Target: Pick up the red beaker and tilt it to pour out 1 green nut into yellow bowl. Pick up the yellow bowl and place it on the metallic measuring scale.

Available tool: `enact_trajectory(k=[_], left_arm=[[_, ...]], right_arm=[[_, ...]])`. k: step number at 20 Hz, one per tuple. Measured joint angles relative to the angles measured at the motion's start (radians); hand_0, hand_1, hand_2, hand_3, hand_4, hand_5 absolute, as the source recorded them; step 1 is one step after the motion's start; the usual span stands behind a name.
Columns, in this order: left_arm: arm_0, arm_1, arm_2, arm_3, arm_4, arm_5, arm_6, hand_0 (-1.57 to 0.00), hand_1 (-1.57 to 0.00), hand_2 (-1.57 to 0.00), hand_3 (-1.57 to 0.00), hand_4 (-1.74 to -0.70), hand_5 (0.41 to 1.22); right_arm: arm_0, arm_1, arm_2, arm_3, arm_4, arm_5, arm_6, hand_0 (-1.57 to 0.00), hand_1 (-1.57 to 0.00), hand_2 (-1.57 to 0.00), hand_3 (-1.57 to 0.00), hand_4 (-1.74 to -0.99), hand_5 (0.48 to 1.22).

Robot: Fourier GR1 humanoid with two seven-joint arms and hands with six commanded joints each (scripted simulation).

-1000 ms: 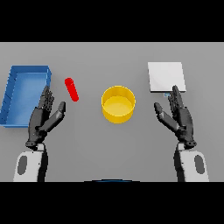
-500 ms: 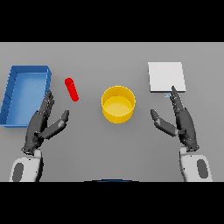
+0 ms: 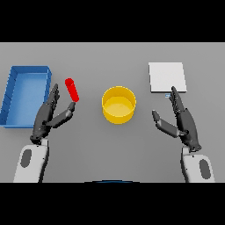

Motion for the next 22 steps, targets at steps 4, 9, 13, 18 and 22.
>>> enact_trajectory(k=[4, 9, 13, 18, 22], left_arm=[[-0.115, 0.001, 0.034, 0.140, -0.011, 0.020, -0.047, 0.00, 0.00, 0.00, 0.00, -1.21, 0.646], [-0.244, -0.023, 0.064, 0.302, -0.015, 0.045, -0.093, 0.00, 0.00, 0.00, 0.00, -1.23, 0.635], [-0.324, -0.015, 0.072, 0.417, -0.052, 0.073, -0.114, 0.00, 0.00, 0.00, 0.00, -1.23, 0.647], [-0.405, -0.023, 0.100, 0.539, -0.050, 0.084, -0.192, 0.00, 0.00, 0.00, 0.00, -1.31, 0.697], [-0.445, -0.040, 0.136, 0.624, -0.034, 0.110, -0.248, -0.34, -0.31, -0.32, -0.24, -1.39, 0.765]], right_arm=[[-0.004, 0.006, 0.001, 0.016, 0.009, -0.005, -0.012, 0.00, 0.00, 0.00, 0.00, -1.293, 0.618], [-0.004, 0.001, -0.004, -0.005, 0.005, -0.008, 0.008, 0.00, 0.00, 0.00, 0.00, -1.301, 0.631], [-0.019, -0.003, -0.005, 0.002, 0.020, -0.019, 0.021, 0.00, 0.00, 0.00, 0.00, -1.300, 0.638], [-0.027, -0.011, -0.015, 0.025, 0.022, -0.021, 0.020, 0.00, 0.00, 0.00, 0.00, -1.300, 0.647], [-0.012, -0.005, -0.013, 0.016, 0.017, -0.020, 0.019, 0.00, 0.00, 0.00, 0.00, -1.294, 0.645]])
